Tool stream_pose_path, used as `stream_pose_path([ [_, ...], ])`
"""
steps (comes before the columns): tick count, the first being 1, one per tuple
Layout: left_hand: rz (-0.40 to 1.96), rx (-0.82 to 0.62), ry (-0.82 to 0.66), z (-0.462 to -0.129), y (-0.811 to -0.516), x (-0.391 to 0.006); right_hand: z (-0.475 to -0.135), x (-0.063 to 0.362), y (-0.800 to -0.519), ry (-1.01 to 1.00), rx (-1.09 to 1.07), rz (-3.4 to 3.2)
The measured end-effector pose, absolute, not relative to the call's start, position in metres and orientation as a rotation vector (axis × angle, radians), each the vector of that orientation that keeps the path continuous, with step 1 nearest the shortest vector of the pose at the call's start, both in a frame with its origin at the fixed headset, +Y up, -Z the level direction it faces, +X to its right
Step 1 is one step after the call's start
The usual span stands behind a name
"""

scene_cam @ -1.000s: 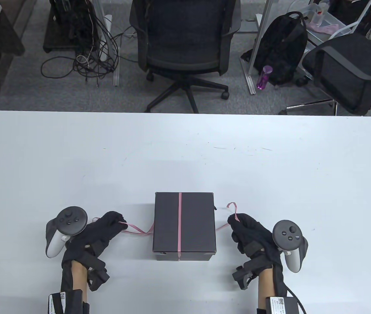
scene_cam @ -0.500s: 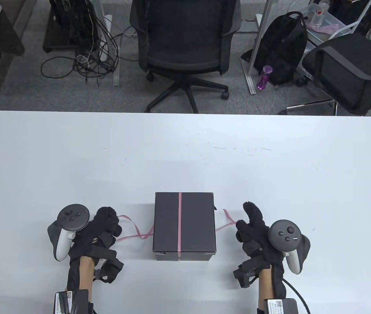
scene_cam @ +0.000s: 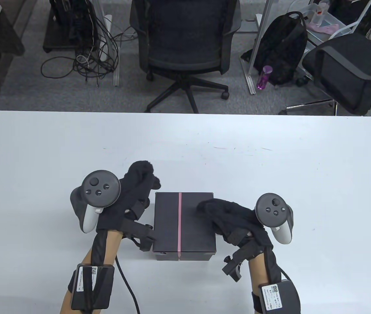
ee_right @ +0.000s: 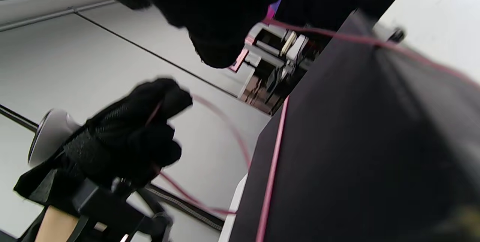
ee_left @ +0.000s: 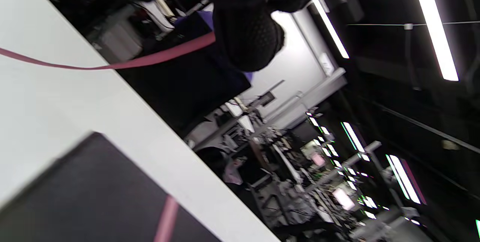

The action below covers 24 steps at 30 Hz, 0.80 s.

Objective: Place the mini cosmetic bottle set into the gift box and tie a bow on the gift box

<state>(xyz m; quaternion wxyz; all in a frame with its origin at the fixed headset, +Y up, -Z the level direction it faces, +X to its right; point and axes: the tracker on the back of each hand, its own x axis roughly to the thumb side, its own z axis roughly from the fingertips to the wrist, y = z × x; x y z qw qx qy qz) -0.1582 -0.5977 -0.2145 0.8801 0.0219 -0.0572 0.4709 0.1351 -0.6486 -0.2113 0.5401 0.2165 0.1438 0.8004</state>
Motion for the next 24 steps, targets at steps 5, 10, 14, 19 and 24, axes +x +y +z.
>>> stream_pose_path([
  [5,0.950,0.062,-0.441,-0.203,-0.589,-0.124,-0.224,0.119,-0.649,0.481,0.564,1.766],
  [10,0.829,0.031,-0.608,-0.193,-0.589,-0.107,-0.235,0.119,-0.649,0.498,0.523,1.639],
  [14,0.775,-0.043,-0.687,-0.191,-0.590,-0.102,-0.243,0.125,-0.649,0.457,0.475,1.555],
  [19,0.696,-0.102,-0.719,-0.191,-0.593,-0.098,-0.248,0.127,-0.642,0.407,0.455,1.421],
  [24,0.691,-0.108,-0.707,-0.194,-0.597,-0.099,-0.250,0.131,-0.633,0.327,0.438,1.478],
])
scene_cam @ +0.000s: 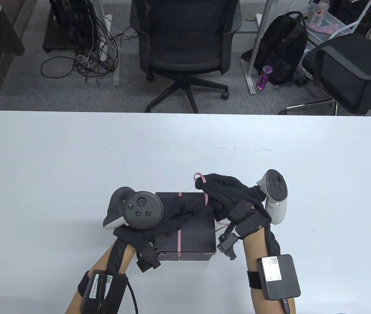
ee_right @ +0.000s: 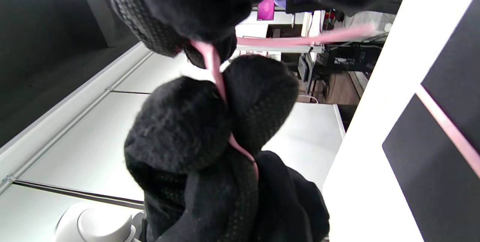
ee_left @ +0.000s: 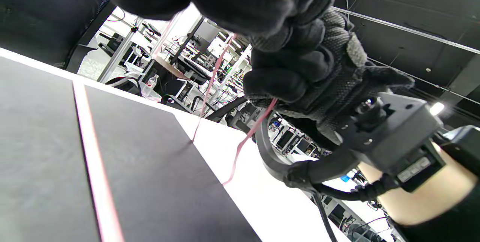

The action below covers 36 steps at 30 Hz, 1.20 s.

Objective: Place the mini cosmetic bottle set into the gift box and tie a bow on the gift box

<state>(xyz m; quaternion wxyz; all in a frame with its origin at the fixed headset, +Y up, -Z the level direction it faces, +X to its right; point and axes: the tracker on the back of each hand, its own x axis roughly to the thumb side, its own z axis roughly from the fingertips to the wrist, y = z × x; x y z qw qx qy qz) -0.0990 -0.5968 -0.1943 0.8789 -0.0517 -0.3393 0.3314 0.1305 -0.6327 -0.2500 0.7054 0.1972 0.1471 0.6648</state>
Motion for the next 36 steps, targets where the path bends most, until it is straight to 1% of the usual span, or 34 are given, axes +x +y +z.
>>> stream_pose_path([
  [3,0.749,-0.113,-0.697,-0.197,-0.602,-0.107,-0.246,0.130,-0.627,0.295,0.493,1.469],
  [5,0.879,-0.117,-0.632,-0.203,-0.608,-0.114,-0.244,0.130,-0.624,0.264,0.508,1.497],
  [7,1.144,-0.147,-0.389,-0.209,-0.620,-0.117,-0.243,0.130,-0.622,0.258,0.530,1.529],
  [8,1.207,-0.193,-0.318,-0.211,-0.624,-0.116,-0.243,0.130,-0.621,0.258,0.535,1.526],
  [9,1.204,-0.284,-0.327,-0.217,-0.628,-0.112,-0.243,0.129,-0.622,0.260,0.543,1.501],
  [11,1.110,-0.430,-0.358,-0.227,-0.631,-0.107,-0.242,0.127,-0.623,0.280,0.547,1.460],
  [13,1.075,-0.433,-0.362,-0.235,-0.631,-0.101,-0.241,0.125,-0.623,0.289,0.555,1.466],
  [15,1.045,-0.467,-0.380,-0.241,-0.630,-0.095,-0.239,0.124,-0.623,0.303,0.557,1.474],
  [18,0.944,-0.555,-0.445,-0.250,-0.627,-0.085,-0.237,0.121,-0.622,0.315,0.559,1.451],
  [20,0.891,-0.561,-0.454,-0.253,-0.625,-0.079,-0.236,0.119,-0.620,0.323,0.563,1.452],
  [24,0.831,-0.529,-0.448,-0.254,-0.624,-0.068,-0.235,0.115,-0.617,0.341,0.577,1.456],
  [26,0.804,-0.483,-0.428,-0.252,-0.622,-0.069,-0.235,0.116,-0.617,0.328,0.573,1.458],
  [27,0.771,-0.414,-0.386,-0.249,-0.620,-0.073,-0.235,0.117,-0.617,0.315,0.562,1.468],
  [28,0.743,-0.359,-0.366,-0.247,-0.619,-0.076,-0.236,0.119,-0.617,0.301,0.548,1.478],
  [30,0.666,-0.206,-0.344,-0.238,-0.611,-0.089,-0.237,0.125,-0.619,0.244,0.474,1.525],
  [33,0.561,0.004,-0.356,-0.219,-0.596,-0.101,-0.238,0.130,-0.622,0.159,0.389,1.655],
  [35,0.484,0.099,-0.380,-0.205,-0.587,-0.102,-0.237,0.129,-0.623,0.110,0.377,1.747],
  [36,0.450,0.124,-0.395,-0.199,-0.584,-0.102,-0.237,0.128,-0.623,0.096,0.374,1.770],
])
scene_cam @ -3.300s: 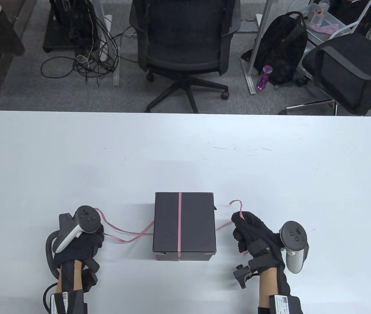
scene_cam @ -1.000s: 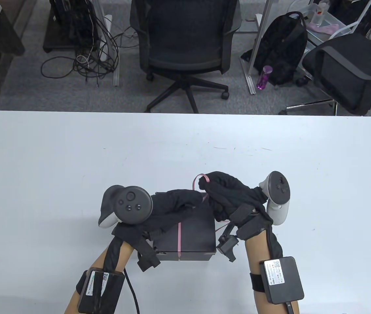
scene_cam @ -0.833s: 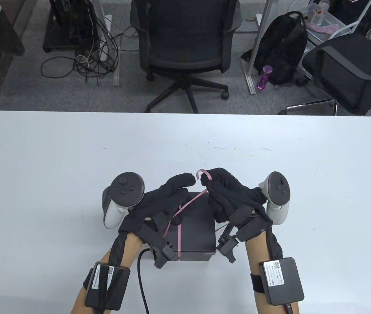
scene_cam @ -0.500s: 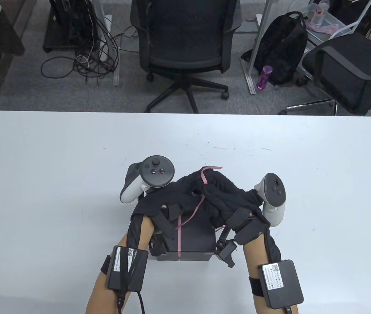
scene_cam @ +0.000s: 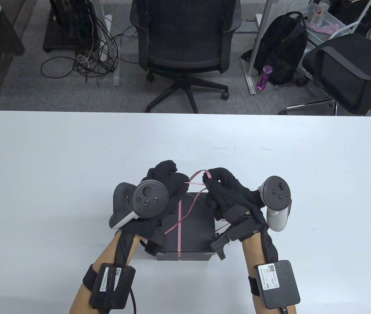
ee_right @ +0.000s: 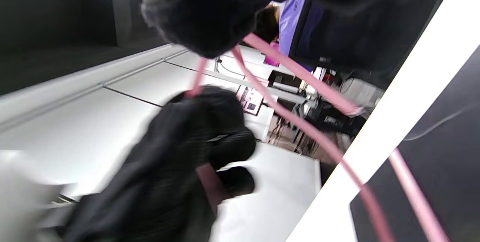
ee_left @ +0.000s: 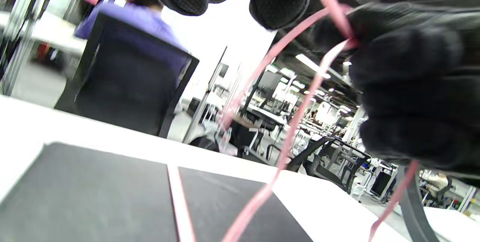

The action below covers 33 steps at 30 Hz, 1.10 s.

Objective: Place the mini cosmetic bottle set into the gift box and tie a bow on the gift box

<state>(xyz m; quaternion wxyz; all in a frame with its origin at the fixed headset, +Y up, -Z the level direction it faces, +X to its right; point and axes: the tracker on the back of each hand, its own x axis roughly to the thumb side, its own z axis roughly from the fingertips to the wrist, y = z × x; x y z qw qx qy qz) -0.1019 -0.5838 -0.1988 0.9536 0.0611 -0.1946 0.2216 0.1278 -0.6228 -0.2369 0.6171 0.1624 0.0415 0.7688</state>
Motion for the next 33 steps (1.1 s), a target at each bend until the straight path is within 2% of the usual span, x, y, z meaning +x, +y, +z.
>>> stream_pose_path([
  [2,0.374,0.147,-0.443,-0.183,-0.577,-0.100,-0.236,0.126,-0.622,0.061,0.353,1.770],
  [5,0.383,0.134,-0.513,-0.168,-0.577,-0.097,-0.235,0.126,-0.621,0.032,0.346,1.768],
  [11,0.359,0.001,-0.622,-0.159,-0.590,-0.099,-0.231,0.132,-0.616,-0.001,0.396,1.772],
  [13,0.472,-0.004,-0.597,-0.166,-0.594,-0.110,-0.229,0.136,-0.614,-0.010,0.407,1.773],
  [16,0.862,0.025,-0.503,-0.189,-0.607,-0.127,-0.226,0.139,-0.612,-0.006,0.432,1.718],
  [17,0.997,-0.046,-0.483,-0.200,-0.616,-0.129,-0.226,0.139,-0.612,-0.003,0.436,1.702],
  [19,1.109,-0.209,-0.442,-0.216,-0.632,-0.128,-0.226,0.137,-0.610,0.007,0.445,1.691],
  [24,1.057,-0.434,-0.350,-0.238,-0.652,-0.126,-0.226,0.133,-0.606,-0.001,0.446,1.705],
  [28,1.102,-0.610,-0.433,-0.245,-0.656,-0.129,-0.230,0.133,-0.607,-0.030,0.397,1.742],
  [30,1.139,-0.747,-0.533,-0.248,-0.657,-0.127,-0.233,0.130,-0.609,-0.032,0.374,1.746],
  [33,1.170,-0.783,-0.614,-0.248,-0.654,-0.123,-0.235,0.126,-0.610,-0.043,0.351,1.753],
])
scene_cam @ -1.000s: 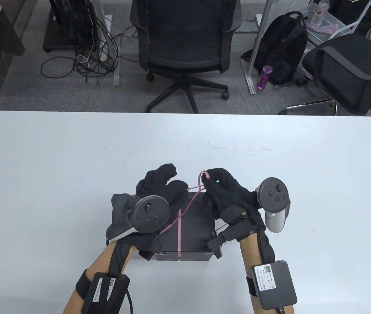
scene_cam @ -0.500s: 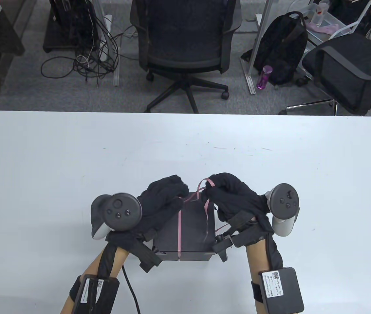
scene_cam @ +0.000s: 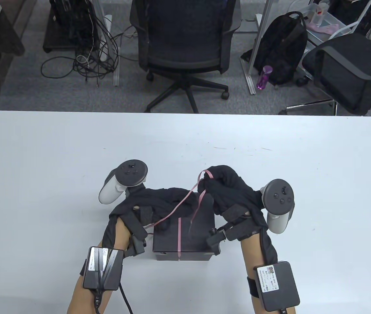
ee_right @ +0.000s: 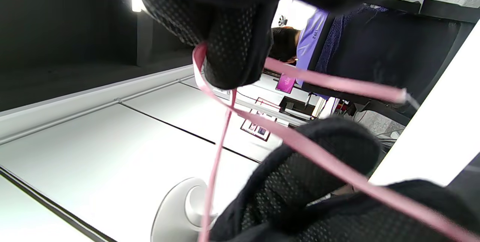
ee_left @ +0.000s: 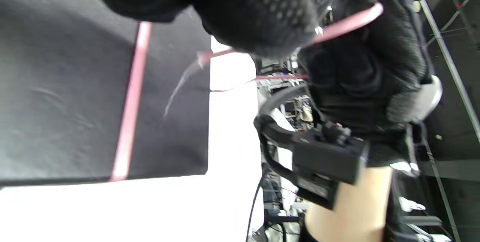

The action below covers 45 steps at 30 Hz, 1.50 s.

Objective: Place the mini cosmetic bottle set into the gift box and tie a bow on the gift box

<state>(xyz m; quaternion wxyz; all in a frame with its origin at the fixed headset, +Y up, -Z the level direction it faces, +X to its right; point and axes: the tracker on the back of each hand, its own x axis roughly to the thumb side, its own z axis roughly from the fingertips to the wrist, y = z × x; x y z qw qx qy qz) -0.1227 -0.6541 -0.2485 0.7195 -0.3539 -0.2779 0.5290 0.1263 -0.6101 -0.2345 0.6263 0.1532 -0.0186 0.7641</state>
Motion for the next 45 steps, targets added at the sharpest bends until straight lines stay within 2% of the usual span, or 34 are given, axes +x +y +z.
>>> stream_pose_path([
  [4,1.105,-0.773,-0.624,-0.248,-0.650,-0.115,-0.237,0.120,-0.614,-0.049,0.319,1.744],
  [8,0.993,-0.709,-0.542,-0.245,-0.650,-0.111,-0.236,0.112,-0.618,-0.040,0.313,1.720],
  [11,0.895,-0.562,-0.477,-0.238,-0.649,-0.115,-0.234,0.114,-0.621,-0.051,0.304,1.735],
  [17,0.639,-0.116,-0.358,-0.204,-0.646,-0.138,-0.217,0.139,-0.625,-0.015,0.340,1.979],
  [19,0.567,-0.009,-0.300,-0.194,-0.649,-0.148,-0.208,0.151,-0.631,-0.053,0.307,2.006],
  [23,0.537,0.080,-0.160,-0.179,-0.664,-0.174,-0.191,0.176,-0.652,-0.166,0.207,2.036],
  [28,0.515,0.195,0.074,-0.164,-0.688,-0.208,-0.173,0.207,-0.676,-0.464,0.010,2.065],
  [32,0.413,0.192,0.234,-0.161,-0.707,-0.231,-0.168,0.221,-0.688,-0.540,-0.151,2.194],
  [37,0.220,0.113,0.355,-0.164,-0.730,-0.246,-0.171,0.231,-0.701,-0.363,-0.320,2.573],
  [45,0.048,-0.039,0.336,-0.172,-0.758,-0.238,-0.177,0.232,-0.727,-0.173,-0.246,2.619],
])
